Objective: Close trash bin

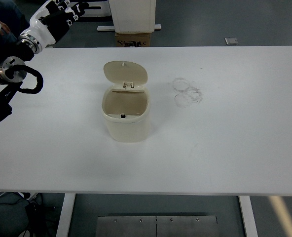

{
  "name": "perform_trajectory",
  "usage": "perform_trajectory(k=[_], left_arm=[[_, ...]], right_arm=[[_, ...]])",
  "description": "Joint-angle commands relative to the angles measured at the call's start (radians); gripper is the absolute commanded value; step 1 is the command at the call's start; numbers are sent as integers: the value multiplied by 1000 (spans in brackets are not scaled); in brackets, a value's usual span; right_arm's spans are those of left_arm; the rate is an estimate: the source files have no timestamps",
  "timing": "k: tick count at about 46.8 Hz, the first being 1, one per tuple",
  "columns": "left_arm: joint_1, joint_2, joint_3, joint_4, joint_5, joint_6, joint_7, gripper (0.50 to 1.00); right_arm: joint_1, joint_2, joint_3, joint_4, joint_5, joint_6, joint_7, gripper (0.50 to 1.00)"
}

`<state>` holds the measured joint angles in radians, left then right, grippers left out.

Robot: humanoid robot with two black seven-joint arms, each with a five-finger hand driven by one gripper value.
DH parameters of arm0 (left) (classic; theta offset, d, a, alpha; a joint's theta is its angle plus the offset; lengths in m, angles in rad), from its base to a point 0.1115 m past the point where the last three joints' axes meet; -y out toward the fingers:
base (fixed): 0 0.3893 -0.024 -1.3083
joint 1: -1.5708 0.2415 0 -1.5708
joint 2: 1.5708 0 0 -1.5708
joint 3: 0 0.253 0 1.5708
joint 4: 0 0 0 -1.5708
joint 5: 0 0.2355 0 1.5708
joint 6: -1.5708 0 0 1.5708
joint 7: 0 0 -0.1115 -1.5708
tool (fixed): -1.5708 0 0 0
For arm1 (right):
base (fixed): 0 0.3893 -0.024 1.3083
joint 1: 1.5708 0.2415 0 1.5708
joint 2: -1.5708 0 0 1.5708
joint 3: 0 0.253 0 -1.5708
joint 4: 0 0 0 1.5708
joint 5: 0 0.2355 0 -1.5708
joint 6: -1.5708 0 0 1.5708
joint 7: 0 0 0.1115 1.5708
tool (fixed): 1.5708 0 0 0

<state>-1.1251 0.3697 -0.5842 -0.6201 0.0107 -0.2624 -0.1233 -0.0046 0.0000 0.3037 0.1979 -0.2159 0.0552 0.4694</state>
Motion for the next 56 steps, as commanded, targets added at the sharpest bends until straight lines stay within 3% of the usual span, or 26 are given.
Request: perform_trajectory(k=[1,17,31,37,48,56], left_arm=[[-24,14,30,-44,0,2,14,1000],[-168,104,297,-93,0,-12,86,1000],[-303,149,532,-262,3,-21,198,1000],[-392,163,658,-300,5,-78,202,1000],[-521,192,757,-382,15,-129,205,1000],[-571,183,806,-409,18,-169,261,1000]], right_arm=[[0,0,0,0,1,0,0,991],[0,0,0,0,0,0,0,991],[0,0,0,0,0,0,0,991],[0,0,0,0,0,0,0,991],[0,0,0,0,1,0,0,991],[0,0,0,0,0,0,0,991]])
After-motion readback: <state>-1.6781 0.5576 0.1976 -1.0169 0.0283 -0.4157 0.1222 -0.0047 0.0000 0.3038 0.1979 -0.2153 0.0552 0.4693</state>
